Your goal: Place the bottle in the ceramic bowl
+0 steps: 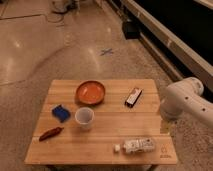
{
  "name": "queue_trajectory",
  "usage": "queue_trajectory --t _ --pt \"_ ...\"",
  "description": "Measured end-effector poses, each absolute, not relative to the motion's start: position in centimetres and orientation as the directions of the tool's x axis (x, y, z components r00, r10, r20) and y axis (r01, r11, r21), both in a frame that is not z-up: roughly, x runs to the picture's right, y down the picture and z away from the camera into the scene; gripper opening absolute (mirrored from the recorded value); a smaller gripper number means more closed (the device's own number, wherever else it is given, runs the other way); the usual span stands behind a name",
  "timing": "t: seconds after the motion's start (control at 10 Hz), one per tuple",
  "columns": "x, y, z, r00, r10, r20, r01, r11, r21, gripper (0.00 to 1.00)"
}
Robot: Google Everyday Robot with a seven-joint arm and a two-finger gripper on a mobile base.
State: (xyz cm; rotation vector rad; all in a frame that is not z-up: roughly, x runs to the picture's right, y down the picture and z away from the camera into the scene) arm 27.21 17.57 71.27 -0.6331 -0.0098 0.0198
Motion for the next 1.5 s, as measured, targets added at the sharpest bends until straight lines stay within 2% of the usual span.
queue_trajectory --t 0.4,1.0,1.5 --pt "25.5 21.9 72.4 0.998 0.017 0.068 0.030 0.778 -0.628 0.65" --pt "23.2 25.0 72.0 0.989 -0.018 0.148 0.109 0.762 -0.638 0.65" --pt "21.7 25.9 74.0 0.979 -0.057 0.197 0.165 0.790 -0.591 0.65"
